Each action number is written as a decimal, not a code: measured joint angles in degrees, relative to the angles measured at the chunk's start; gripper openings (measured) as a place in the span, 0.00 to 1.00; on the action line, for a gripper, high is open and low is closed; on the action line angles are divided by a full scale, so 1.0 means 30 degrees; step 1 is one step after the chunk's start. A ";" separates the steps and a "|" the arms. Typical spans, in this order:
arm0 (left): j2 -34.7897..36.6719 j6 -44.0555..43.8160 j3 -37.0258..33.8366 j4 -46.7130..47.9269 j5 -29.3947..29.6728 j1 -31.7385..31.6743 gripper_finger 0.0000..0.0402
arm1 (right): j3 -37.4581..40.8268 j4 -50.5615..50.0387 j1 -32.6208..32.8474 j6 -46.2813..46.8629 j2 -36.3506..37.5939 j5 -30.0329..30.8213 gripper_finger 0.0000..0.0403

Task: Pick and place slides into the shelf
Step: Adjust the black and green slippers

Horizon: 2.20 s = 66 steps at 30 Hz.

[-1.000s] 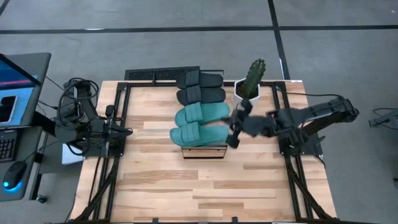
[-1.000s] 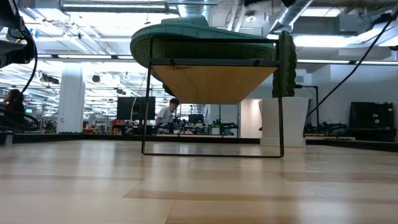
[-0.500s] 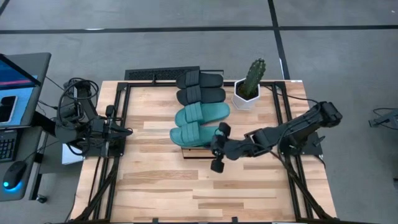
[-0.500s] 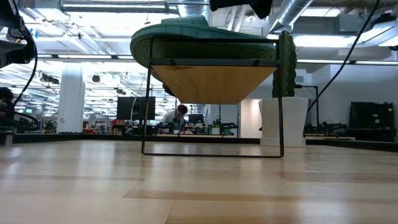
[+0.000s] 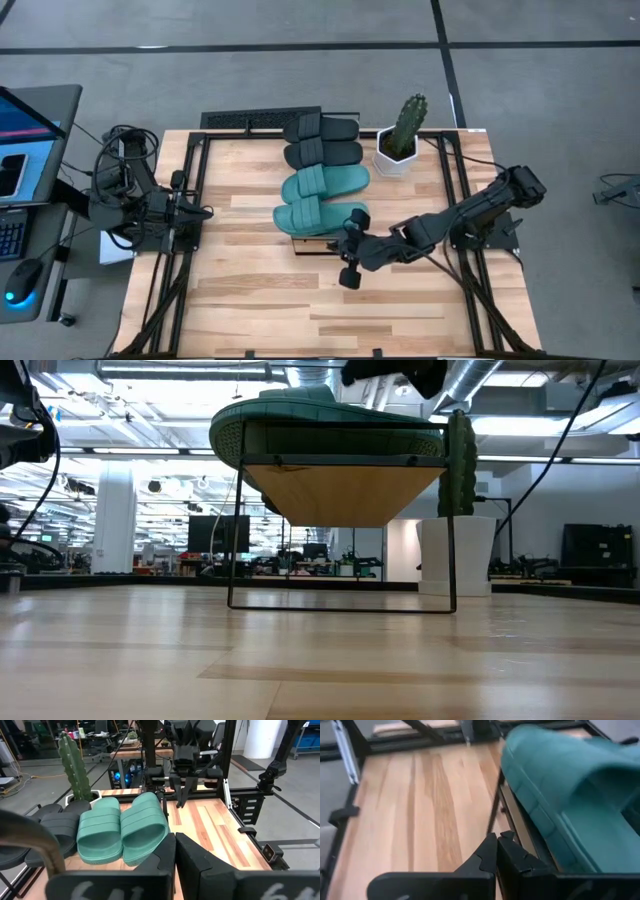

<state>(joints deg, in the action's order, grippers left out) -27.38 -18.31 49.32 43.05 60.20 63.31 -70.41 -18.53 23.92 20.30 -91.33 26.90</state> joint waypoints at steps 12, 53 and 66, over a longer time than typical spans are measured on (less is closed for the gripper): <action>0.0000 -0.0627 0.0000 0.0000 -0.0036 0.0000 0.00 | 0.0000 -0.2794 -0.0861 0.0473 0.0000 0.0613 0.00; -0.0085 -0.0831 0.0007 -0.0007 -0.0339 0.0000 0.00 | -0.1158 -0.6160 -0.1485 -0.0754 0.0124 0.2605 0.00; -0.1532 -0.0838 0.0007 -0.0015 -0.0474 0.0000 0.00 | -0.1166 -0.6449 -0.1600 -0.0744 0.0124 0.3014 0.00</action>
<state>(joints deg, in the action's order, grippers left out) -31.97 -20.82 49.34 43.00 58.78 63.31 -73.91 -37.87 19.12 18.06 -90.96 35.94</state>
